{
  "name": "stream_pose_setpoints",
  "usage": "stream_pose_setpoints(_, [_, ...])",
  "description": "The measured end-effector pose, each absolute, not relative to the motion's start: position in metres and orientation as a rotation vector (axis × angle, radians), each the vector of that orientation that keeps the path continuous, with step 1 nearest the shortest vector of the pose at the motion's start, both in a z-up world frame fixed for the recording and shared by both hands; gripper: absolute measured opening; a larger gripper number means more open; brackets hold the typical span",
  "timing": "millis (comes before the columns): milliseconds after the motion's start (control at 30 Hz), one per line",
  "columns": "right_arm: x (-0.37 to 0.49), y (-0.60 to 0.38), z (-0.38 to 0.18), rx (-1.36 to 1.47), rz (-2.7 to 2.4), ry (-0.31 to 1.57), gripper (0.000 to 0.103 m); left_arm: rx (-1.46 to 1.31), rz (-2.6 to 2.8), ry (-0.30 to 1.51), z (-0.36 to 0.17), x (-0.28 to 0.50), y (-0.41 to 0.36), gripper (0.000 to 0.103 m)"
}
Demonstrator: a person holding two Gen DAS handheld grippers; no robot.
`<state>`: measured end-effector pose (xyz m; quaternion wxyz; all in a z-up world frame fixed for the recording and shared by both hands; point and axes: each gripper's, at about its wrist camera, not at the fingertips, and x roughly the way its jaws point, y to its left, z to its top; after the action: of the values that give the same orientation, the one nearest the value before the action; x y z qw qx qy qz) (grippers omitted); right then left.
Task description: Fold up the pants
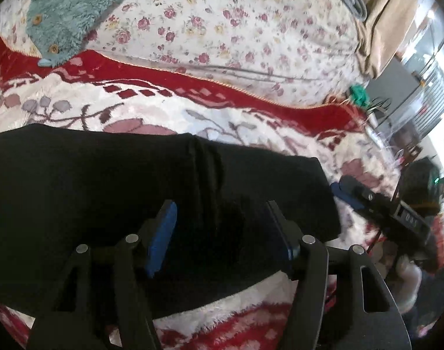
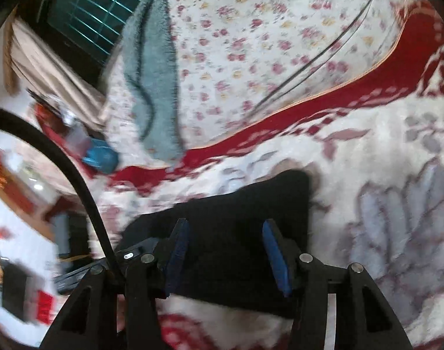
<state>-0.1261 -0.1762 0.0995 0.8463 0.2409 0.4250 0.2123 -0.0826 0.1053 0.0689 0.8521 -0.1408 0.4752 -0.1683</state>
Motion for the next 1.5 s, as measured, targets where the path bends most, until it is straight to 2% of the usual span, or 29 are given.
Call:
stream_pose_setpoints(200, [-0.114,-0.191,0.090,0.514,0.425,0.939,0.050,-0.214,-0.284,1.015,0.057,-0.078,0.085,0.061])
stream_pose_setpoints(333, [-0.119,-0.213,0.103,0.544,0.410,0.867,0.054,-0.235,-0.307,1.025,0.056,-0.076,0.082,0.061])
stream_pose_setpoints(400, [-0.115,-0.215,0.093,0.538,0.394,0.916,0.058,-0.242,-0.291,1.028,0.053,-0.074,0.080,0.061])
stream_pose_setpoints(533, [-0.102,-0.214,0.050,0.618,0.432,1.023,0.055,-0.252,-0.292,1.007,0.052,-0.074,0.075,0.061])
stream_pose_setpoints(567, [-0.104,-0.217,0.048,0.648,0.436,0.983,0.049,-0.244,-0.299,1.005,0.051,-0.074,0.074,0.058])
stream_pose_setpoints(600, [-0.106,-0.220,0.050,0.682,0.460,0.959,0.030,-0.234,-0.302,1.003,0.052,-0.076,0.074,0.035])
stream_pose_setpoints(667, [-0.111,-0.220,0.062,0.661,0.474,0.941,0.026,-0.240,-0.337,1.022,0.055,-0.081,0.076,0.020])
stream_pose_setpoints(767, [-0.125,-0.212,0.085,0.562,0.463,0.921,0.025,-0.227,-0.318,1.000,0.061,-0.093,0.082,0.020])
stream_pose_setpoints(867, [-0.123,-0.206,0.077,0.440,0.337,0.958,0.025,-0.234,-0.275,0.988,0.057,-0.092,0.084,0.020])
stream_pose_setpoints(900, [-0.120,-0.203,0.069,0.405,0.305,0.981,0.038,-0.250,-0.259,1.001,0.052,-0.089,0.085,0.020])
stream_pose_setpoints(933, [-0.118,-0.202,0.063,0.404,0.297,1.000,0.045,-0.281,-0.250,1.012,0.049,-0.087,0.088,0.021])
stream_pose_setpoints(1067, [-0.124,-0.211,0.077,0.426,0.289,0.967,0.045,-0.266,-0.226,1.002,0.056,-0.092,0.091,0.029])
stream_pose_setpoints(1233, [-0.128,-0.205,0.104,0.414,0.352,0.901,0.046,-0.219,-0.138,0.959,0.069,-0.108,0.103,0.030])
stream_pose_setpoints(1333, [-0.124,-0.179,0.117,0.445,0.491,0.860,0.052,-0.249,-0.088,0.950,0.074,-0.118,0.124,0.030])
stream_pose_setpoints(1467, [-0.114,-0.133,0.119,0.437,0.655,0.867,0.052,-0.287,-0.004,0.940,0.081,-0.132,0.156,0.030])
stream_pose_setpoints(1500, [-0.113,-0.120,0.118,0.423,0.680,0.875,0.052,-0.283,0.035,0.937,0.083,-0.136,0.166,0.035])
